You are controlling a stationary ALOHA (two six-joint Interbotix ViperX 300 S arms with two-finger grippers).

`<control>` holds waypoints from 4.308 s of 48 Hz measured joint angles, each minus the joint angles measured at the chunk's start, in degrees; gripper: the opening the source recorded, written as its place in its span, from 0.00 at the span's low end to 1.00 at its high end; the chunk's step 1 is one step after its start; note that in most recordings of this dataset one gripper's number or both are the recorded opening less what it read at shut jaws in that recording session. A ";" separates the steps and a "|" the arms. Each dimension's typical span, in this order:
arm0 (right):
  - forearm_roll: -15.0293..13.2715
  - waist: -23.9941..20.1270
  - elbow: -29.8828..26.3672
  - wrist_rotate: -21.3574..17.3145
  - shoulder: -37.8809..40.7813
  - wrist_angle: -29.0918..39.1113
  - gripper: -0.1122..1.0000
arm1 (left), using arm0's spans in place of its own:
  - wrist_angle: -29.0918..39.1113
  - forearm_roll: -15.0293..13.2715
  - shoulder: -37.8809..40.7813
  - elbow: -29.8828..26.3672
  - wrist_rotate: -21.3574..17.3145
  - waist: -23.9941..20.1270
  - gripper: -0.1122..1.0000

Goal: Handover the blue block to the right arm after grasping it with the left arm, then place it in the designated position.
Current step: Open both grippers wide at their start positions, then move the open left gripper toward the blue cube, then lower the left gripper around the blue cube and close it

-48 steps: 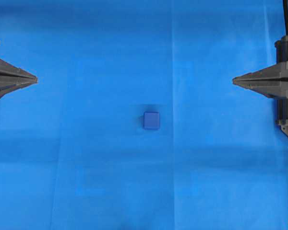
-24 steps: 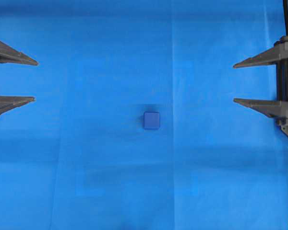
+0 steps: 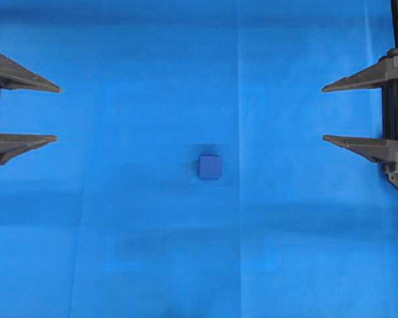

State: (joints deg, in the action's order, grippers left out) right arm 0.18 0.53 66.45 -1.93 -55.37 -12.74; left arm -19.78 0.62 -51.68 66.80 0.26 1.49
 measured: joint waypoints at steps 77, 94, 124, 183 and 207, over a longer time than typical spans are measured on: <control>0.09 0.00 -0.44 0.00 0.18 1.41 0.98 | 1.23 0.00 47.99 -37.27 0.53 -1.49 0.92; 0.09 0.00 -0.35 0.00 0.18 1.41 0.98 | 29.97 -0.09 52.38 -48.25 1.23 -1.32 0.92; 0.00 0.09 -0.44 0.00 0.35 3.16 0.98 | 67.85 -0.09 59.15 -67.85 2.02 -0.35 0.92; 0.09 0.09 -0.70 0.00 0.53 3.60 0.98 | 68.03 0.00 59.15 -68.03 2.20 -0.35 0.92; 0.00 0.09 -0.70 0.00 1.05 3.60 0.98 | 66.53 0.00 59.15 -67.85 1.85 -0.35 0.92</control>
State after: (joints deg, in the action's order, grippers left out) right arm 0.18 0.62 65.74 -1.93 -54.32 -9.14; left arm 46.76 0.62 7.47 -1.05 2.11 1.14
